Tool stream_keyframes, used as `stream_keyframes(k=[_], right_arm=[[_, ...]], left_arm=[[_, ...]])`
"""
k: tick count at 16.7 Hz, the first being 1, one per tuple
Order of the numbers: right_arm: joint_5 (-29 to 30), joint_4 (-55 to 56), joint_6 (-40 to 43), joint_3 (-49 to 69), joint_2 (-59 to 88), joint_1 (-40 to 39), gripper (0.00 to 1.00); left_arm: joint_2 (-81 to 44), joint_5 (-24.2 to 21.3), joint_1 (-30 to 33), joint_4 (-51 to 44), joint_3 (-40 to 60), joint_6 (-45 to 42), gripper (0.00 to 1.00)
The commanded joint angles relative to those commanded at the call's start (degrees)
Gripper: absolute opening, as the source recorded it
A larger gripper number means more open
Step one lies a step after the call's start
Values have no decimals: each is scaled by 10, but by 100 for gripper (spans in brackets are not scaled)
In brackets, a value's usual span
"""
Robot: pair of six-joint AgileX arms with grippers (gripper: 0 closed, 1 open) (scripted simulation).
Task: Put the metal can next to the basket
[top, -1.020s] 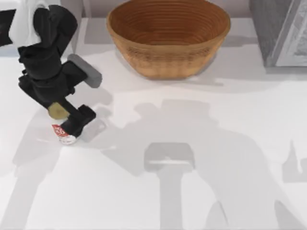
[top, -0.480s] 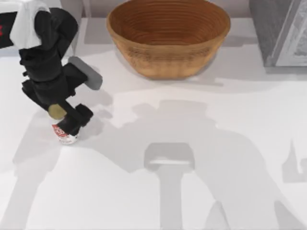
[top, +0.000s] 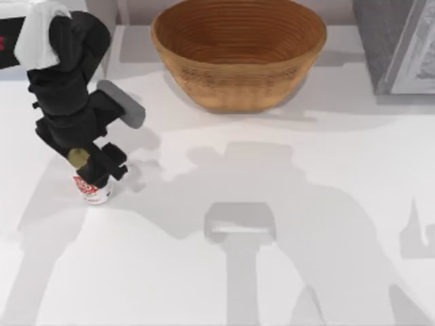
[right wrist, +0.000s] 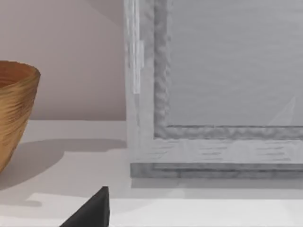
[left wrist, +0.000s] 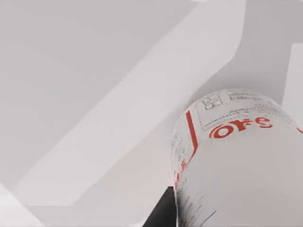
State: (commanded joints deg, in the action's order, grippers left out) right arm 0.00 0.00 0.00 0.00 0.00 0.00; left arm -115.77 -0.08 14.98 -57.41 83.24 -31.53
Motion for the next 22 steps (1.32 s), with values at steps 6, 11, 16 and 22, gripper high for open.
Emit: stream_keyframes(k=[6, 11, 16, 22], right_arm=[[0, 0, 0, 0, 0, 0, 100], [0, 0, 0, 0, 0, 0, 100], [0, 0, 0, 0, 0, 0, 100], [0, 0, 0, 0, 0, 0, 100]], left_arm=[[0, 0, 0, 0, 0, 0, 0], [3, -2, 3, -2, 7, 4, 0], [11, -18, 45, -34, 121, 101, 0], [-74, -35, 139, -136, 313, 382, 0]])
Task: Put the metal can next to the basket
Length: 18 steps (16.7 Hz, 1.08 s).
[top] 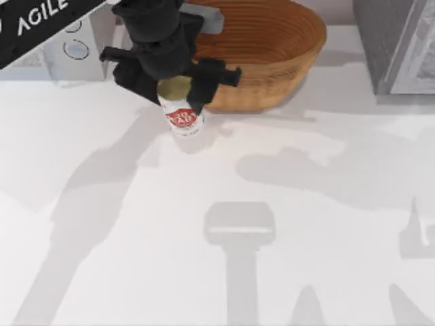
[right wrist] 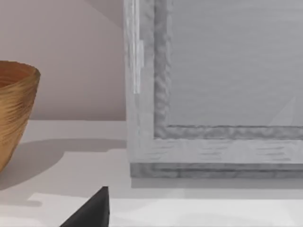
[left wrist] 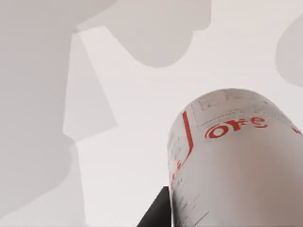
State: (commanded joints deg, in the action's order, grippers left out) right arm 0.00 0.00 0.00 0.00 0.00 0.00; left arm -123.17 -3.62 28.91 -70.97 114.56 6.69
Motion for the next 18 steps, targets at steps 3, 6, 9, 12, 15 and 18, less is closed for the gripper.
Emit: stream_keyframes(k=[3, 6, 9, 12, 15, 18], right_arm=[[0, 0, 0, 0, 0, 0, 100], [0, 0, 0, 0, 0, 0, 100], [0, 0, 0, 0, 0, 0, 100], [0, 0, 0, 0, 0, 0, 100], [0, 0, 0, 0, 0, 0, 100], [0, 0, 0, 0, 0, 0, 100]], left_arm=[[-69, 2, 54, -49, 73, 144, 0], [-130, 14, 98, -76, 120, 253, 0], [-170, 29, 121, -79, 145, 315, 0], [-179, 34, 123, -77, 152, 327, 0], [-179, 33, 121, -76, 150, 325, 0], [-179, 32, 125, -79, 145, 327, 0]])
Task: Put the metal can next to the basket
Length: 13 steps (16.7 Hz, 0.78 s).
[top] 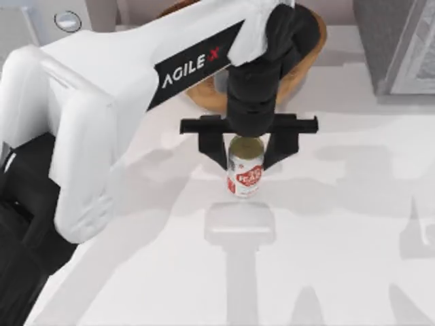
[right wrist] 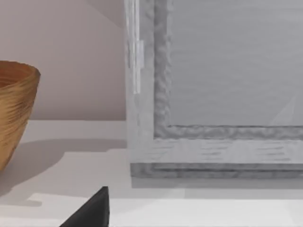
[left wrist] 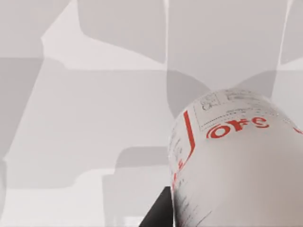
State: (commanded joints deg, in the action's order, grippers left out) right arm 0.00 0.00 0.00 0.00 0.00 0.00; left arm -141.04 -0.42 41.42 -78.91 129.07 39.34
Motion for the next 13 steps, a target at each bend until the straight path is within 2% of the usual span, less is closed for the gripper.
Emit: stream_keyframes(k=[6, 13], right_arm=[[0, 0, 0, 0, 0, 0, 100], [0, 0, 0, 0, 0, 0, 100]], left_arm=[[-24, -11, 4, -18, -35, -1, 0], [0, 2, -2, 22, -12, 0, 0]])
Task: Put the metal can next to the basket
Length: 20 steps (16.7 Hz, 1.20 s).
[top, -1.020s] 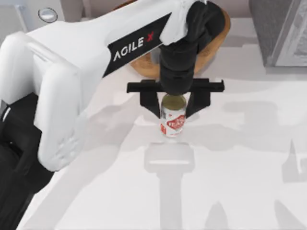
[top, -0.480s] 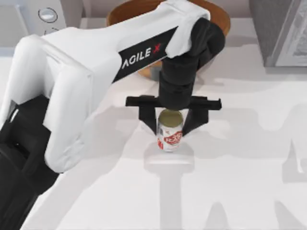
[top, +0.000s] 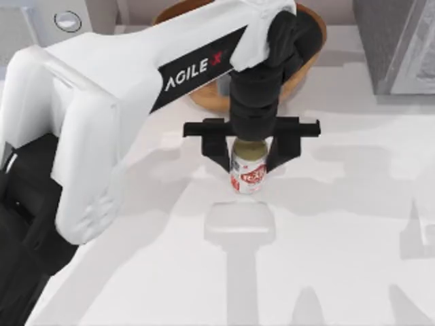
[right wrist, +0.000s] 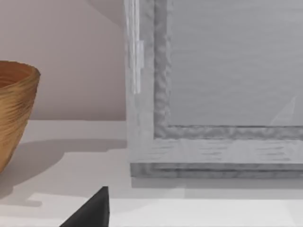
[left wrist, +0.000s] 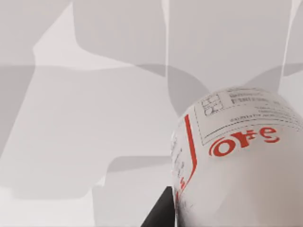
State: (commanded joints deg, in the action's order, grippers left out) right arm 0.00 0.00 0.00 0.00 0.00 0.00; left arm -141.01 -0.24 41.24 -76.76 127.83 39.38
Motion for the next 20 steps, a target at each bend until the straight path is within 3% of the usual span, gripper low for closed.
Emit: stream_keyframes(k=[3, 16, 20], right_arm=[[0, 0, 0, 0, 0, 0, 100], [0, 0, 0, 0, 0, 0, 100], [0, 0, 0, 0, 0, 0, 100]], left_arm=[[0, 0, 0, 0, 0, 0, 0], [0, 0, 0, 0, 0, 0, 98], [0, 0, 0, 0, 0, 0, 100]])
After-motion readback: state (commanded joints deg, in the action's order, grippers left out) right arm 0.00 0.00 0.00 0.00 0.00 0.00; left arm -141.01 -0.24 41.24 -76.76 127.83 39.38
